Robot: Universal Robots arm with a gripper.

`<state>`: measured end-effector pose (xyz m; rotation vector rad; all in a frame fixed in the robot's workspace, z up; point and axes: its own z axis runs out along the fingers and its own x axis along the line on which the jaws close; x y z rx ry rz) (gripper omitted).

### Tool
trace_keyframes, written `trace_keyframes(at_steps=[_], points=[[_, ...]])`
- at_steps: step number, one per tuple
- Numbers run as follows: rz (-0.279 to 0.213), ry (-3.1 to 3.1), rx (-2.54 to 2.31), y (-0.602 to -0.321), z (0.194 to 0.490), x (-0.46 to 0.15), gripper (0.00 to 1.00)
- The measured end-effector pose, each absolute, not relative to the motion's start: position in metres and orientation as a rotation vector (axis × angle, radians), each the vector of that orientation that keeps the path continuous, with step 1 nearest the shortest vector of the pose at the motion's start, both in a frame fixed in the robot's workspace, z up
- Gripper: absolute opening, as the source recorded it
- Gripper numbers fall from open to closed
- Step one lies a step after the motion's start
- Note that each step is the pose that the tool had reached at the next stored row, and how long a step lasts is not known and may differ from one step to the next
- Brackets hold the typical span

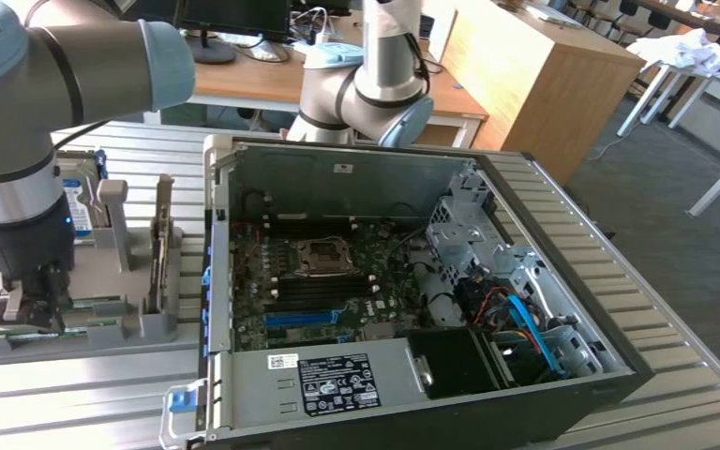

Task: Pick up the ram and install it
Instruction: 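Pick up the ram and move it above insertion slot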

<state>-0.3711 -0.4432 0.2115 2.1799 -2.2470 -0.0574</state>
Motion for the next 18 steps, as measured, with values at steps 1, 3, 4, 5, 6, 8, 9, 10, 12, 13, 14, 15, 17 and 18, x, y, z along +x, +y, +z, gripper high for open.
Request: trace_keyframes(at_steps=[1,3,4,5,6,8,9,10,12,13,14,15,17,18], points=[[-0.057,-2.246,2.18,-0.4432,0.2114,-0.3699,0.36],[-0.058,-2.245,2.182,-0.4432,0.2113,-0.3673,0.36],[-0.058,-2.245,2.182,-0.4432,0.2113,-0.3661,0.36],[-0.057,-2.244,2.183,-0.4432,0.2113,-0.365,0.36],[-0.057,-2.243,2.184,-0.4432,0.2112,-0.3641,0.36],[-0.058,-2.243,2.184,-0.4432,0.2112,-0.364,0.36],[-0.058,-2.243,2.184,-0.4432,0.2112,-0.364,0.36],[-0.058,-2.243,2.184,-0.4432,0.2112,-0.364,0.36],[-0.058,-2.243,2.184,-0.4431,0.2102,-0.3639,0.36],[-0.058,-2.243,2.184,-0.4432,0.2092,-0.3639,0.36],[-0.058,-2.243,2.184,-0.4432,0.2082,-0.3639,0.36],[-0.058,-2.243,2.184,-0.4432,0.2072,-0.3639,0.36],[-0.058,-2.243,2.184,-0.4432,0.2055,-0.3639,0.36],[-0.058,-2.243,2.184,-0.4432,0.2046,-0.3639,0.36]])
